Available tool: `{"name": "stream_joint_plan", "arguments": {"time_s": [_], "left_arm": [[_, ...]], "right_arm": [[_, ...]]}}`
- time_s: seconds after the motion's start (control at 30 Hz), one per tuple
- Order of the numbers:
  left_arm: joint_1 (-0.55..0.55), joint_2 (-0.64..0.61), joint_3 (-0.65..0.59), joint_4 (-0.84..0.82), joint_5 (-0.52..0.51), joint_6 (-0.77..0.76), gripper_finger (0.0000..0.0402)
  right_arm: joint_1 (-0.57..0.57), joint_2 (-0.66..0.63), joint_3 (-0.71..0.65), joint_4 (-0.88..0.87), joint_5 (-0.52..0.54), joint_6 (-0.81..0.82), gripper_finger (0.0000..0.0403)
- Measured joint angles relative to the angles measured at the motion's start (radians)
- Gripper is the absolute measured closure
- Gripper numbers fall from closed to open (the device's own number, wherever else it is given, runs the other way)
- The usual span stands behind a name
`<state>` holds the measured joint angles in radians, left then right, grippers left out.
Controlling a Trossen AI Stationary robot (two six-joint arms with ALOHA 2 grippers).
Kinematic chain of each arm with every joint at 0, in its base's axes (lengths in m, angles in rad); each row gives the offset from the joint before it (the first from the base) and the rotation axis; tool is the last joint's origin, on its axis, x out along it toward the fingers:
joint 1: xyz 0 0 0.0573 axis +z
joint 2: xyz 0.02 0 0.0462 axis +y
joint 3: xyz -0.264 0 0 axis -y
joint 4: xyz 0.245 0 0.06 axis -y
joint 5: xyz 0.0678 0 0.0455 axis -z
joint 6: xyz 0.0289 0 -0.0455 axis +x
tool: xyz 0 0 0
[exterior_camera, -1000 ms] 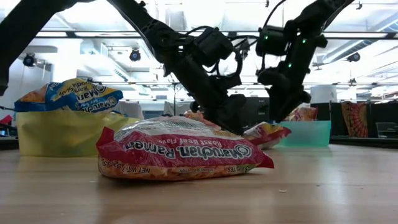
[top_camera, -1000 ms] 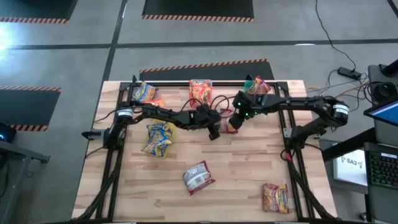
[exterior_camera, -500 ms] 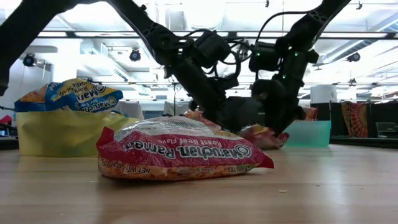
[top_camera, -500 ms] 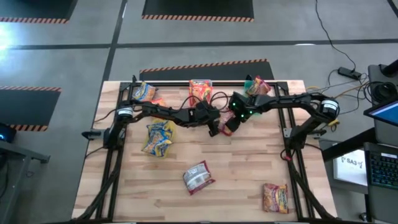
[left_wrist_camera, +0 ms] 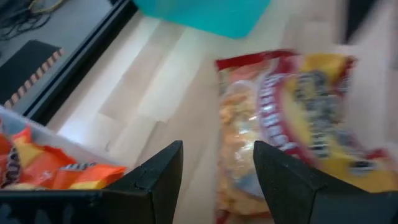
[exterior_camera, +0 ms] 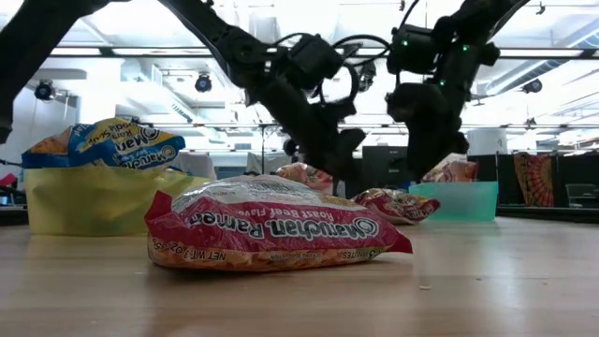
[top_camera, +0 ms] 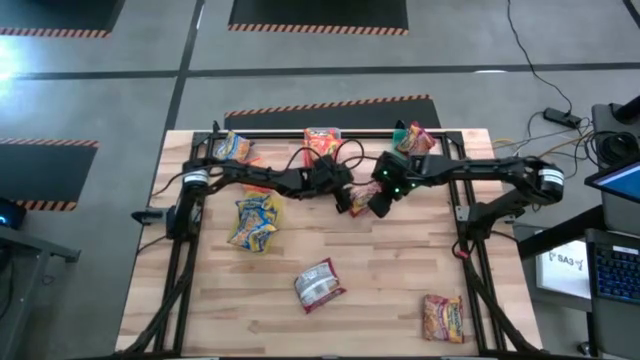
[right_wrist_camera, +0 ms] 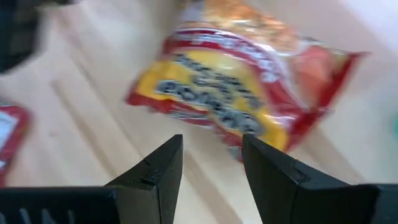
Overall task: Sort Maruchan noodles
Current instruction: Put the red noodle pack into the green bin
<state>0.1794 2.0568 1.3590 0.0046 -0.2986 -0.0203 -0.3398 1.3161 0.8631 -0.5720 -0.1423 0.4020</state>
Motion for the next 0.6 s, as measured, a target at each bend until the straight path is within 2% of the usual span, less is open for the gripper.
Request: {"name": "stream_joint_plan", "arguments": {"time_s": [0.13, 0.27, 0.6], "left_arm": [[-0.029, -0.014, 0.000, -0.006, 0.011, 0.009, 0.0221], [-0.047, -0.007, 0.000, -0.009, 0.082, 0.009, 0.0221], [-0.037, 0.000, 0.000, -0.051, 0.047, 0.009, 0.0221]], "right_arm": [[-0.001, -0.005, -0.004, -0.044, 0.056, 0.001, 0.0248], [0.000, 0.001, -0.017, -0.054, 0.053, 0.017, 0.0246], [-0.001, 0.039, -0.035, -0.043, 0.031, 0.048, 0.0196]]}}
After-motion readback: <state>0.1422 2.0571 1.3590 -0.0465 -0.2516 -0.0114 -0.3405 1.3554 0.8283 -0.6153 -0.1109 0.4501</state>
